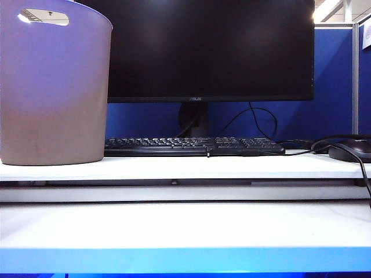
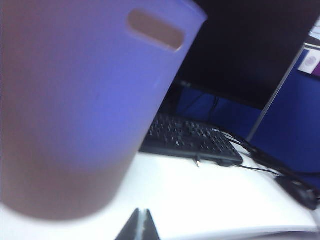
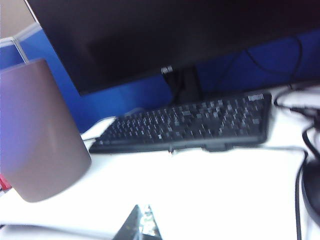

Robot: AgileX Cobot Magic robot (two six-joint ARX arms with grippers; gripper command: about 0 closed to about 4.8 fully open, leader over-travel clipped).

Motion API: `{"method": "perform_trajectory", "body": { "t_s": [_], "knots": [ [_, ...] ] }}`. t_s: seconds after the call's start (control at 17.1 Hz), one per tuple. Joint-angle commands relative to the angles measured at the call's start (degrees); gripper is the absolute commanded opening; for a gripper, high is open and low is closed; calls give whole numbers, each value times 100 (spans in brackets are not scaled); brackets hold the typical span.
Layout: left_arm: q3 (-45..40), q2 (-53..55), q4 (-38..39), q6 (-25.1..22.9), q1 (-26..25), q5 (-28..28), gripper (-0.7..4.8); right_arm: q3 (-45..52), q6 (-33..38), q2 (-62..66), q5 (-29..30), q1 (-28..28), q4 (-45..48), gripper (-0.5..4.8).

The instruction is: Pick up all paper balls from the table and place them in the pink trash can.

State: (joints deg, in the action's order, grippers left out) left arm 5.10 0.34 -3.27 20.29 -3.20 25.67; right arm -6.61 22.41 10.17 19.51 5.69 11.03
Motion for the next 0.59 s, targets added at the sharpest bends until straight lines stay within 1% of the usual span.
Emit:
{"method": "perform_trajectory", "body": {
  "t_s": [0.06,0.12,0.18,0.29,0.41,0.47,0.59],
  "knots": [
    [-55,-13,-433,-918,2,-55,-5,-31,-640,-17,11,2,310,-6],
    [-70,-13,-431,-1145,2,-177,-5,-31,-643,-15,9,2,339,-6],
    [-166,-13,-514,-1353,2,-415,-5,-33,-645,-15,9,2,382,-6],
    [-402,-13,-723,-1556,2,-890,-6,-31,-807,-15,-74,-2,382,-6],
    [-466,-15,-579,-1812,2,-1569,-6,-33,-1047,-20,-302,-2,385,-6],
    [-468,-15,-627,-1950,2,-1869,-6,-33,-1040,-22,-334,-2,424,-6],
    [-468,-15,-785,-2052,2,-2159,-6,-33,-1038,-22,-446,-2,422,-6]
  ]
}}
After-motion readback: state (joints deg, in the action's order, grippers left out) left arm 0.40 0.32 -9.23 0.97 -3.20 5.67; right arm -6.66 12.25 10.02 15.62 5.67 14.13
